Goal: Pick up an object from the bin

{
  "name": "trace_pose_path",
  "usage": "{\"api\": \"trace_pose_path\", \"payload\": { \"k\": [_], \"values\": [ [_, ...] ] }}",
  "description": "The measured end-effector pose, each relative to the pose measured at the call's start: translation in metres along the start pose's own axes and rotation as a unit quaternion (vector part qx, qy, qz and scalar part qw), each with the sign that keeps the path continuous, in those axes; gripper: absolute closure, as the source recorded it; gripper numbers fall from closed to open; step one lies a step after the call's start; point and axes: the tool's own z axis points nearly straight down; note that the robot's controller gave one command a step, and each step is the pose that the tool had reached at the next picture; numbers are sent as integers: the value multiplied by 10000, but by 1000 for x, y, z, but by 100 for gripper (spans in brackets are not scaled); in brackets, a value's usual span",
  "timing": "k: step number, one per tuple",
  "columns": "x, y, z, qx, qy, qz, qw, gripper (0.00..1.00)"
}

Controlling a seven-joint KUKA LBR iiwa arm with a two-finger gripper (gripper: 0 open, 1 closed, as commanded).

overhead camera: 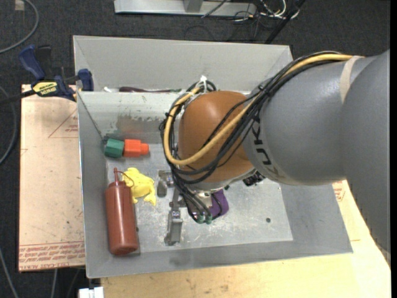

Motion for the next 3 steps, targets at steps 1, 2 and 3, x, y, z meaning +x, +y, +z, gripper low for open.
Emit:
{"api": "trace_pose_path", "payload": {
  "k": [1,2,3],
  "values": [
    [0,0,0,0,0,0,10000,0],
    [0,0,0,-1,0,-1,10000,0],
    [-43,3,32,-16,-50,-539,9985,0]
  ]
}}
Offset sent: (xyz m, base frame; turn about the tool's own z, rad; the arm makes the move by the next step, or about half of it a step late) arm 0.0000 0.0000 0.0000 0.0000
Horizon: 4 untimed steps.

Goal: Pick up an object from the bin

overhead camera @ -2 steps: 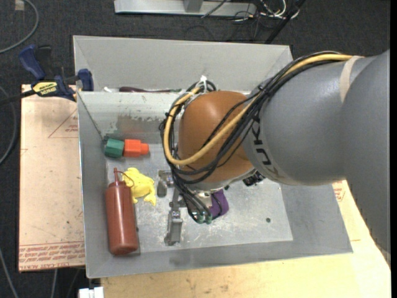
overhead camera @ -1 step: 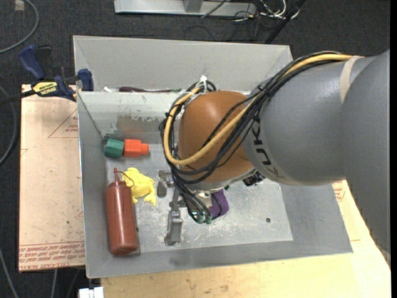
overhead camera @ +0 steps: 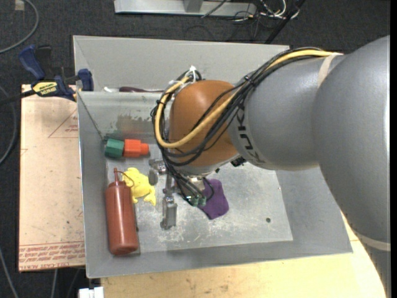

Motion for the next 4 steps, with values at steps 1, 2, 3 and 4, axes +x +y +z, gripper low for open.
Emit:
{"api": "trace_pose_path", "payload": {
  "k": [1,2,3,4],
  "values": [
    [-34,-7,40,10,43,-411,9991,0],
    [-47,11,65,-10,-29,1118,9937,100],
    [-47,11,65,-11,-28,1120,9937,100],
    [-45,6,33,6,27,987,9951,100]
  ]
}}
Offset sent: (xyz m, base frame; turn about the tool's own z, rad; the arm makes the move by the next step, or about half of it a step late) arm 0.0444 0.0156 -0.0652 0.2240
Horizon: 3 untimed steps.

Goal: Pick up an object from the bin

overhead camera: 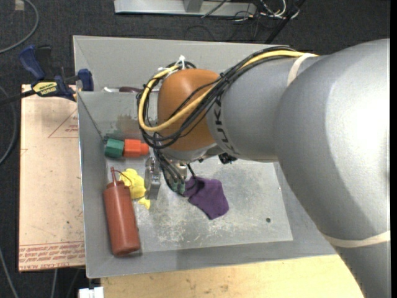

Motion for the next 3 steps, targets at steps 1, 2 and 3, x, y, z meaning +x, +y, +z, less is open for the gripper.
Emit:
{"api": "trace_pose_path", "payload": {
  "k": [1,2,3],
  "values": [
    [-31,6,-65,-21,-63,-454,9989,100],
    [-38,-35,-68,-29,-53,-714,9974,100],
    [-26,-69,-50,7,-52,-818,9966,100]
  ]
}}
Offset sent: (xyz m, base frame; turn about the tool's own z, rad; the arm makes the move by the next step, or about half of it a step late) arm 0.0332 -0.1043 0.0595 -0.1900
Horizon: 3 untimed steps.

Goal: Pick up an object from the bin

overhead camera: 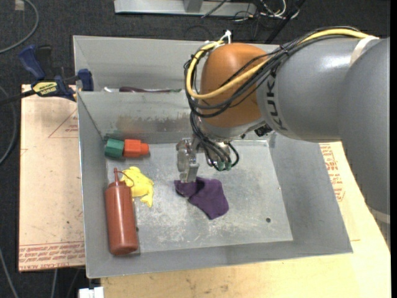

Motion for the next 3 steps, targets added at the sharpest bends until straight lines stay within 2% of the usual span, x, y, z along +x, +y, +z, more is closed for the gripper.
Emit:
{"api": "trace_pose_path", "payload": {
  "k": [1,2,3],
  "values": [
    [-19,12,44,-38,-18,-516,9987,0],
    [-19,12,44,-42,-19,-516,9987,0],
    [-16,-3,46,-51,-24,-915,9958,0]
  ]
}}
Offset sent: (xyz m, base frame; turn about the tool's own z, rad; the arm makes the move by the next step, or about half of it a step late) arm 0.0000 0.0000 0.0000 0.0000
